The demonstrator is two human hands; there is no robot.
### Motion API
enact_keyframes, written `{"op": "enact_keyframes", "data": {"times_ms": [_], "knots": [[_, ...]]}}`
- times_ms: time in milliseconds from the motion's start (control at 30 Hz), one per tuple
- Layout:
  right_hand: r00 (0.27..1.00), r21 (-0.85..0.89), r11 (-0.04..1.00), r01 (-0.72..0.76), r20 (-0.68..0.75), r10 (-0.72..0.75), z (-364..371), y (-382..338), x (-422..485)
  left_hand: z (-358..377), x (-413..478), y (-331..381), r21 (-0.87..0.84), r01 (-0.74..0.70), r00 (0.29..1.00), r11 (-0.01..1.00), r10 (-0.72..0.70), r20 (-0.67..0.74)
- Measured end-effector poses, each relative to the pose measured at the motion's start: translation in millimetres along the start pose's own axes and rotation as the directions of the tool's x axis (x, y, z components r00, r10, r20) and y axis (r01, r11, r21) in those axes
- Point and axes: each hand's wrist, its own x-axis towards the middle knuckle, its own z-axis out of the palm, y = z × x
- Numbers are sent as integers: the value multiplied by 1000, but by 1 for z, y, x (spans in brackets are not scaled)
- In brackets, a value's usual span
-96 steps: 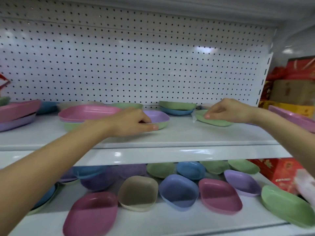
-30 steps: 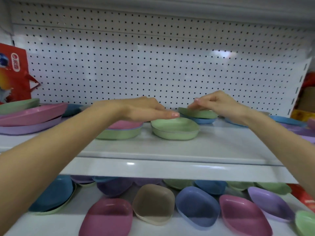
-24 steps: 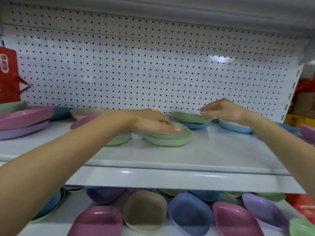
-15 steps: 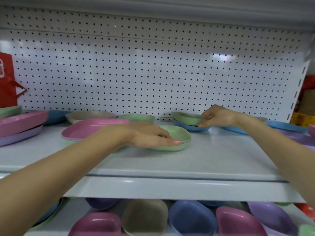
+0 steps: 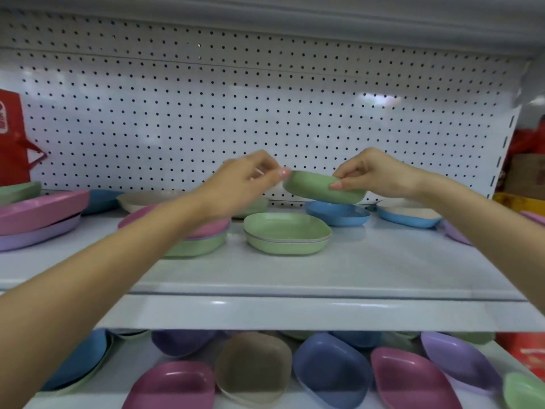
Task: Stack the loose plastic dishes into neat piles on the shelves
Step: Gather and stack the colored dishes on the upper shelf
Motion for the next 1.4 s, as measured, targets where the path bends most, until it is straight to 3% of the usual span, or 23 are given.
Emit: {"op": "enact_keyframes", "data": {"times_ms": [100,200,400,600,800,933,1100,1200,1400], "knots": [[995,41,995,88,36,-89,7,-36,1,-30,2,-6,-13,-51,995,999,50,-85],[985,37,987,155,75,-157,25,-67,11,-59,-7,-18,22,-54,998,998,55,-32],[952,17,961,277,132,-277,76,-123,39,-100,-54,-41,154,15,1000,988,-15,-3],[918,-32,932,362,185,-350,128,-159,52,-135,-97,-70,125,172,985,977,-172,-15],[930,49,966,254,262,-257,135,-162,54,-134,-109,-75,156,192,981,969,-195,5],[936,-30,985,170,317,-152,121,-151,50,-126,-103,-72,99,223,974,970,-225,12],[892,-168,981,100,452,-13,118,-134,43,-112,-96,-75,133,277,943,952,-296,152],[887,-162,982,99,461,-14,118,-129,39,-103,-93,-75,191,289,912,938,-331,244],[902,-257,962,97,431,24,119,-121,43,-101,-95,-72,257,319,893,912,-380,240]]}}
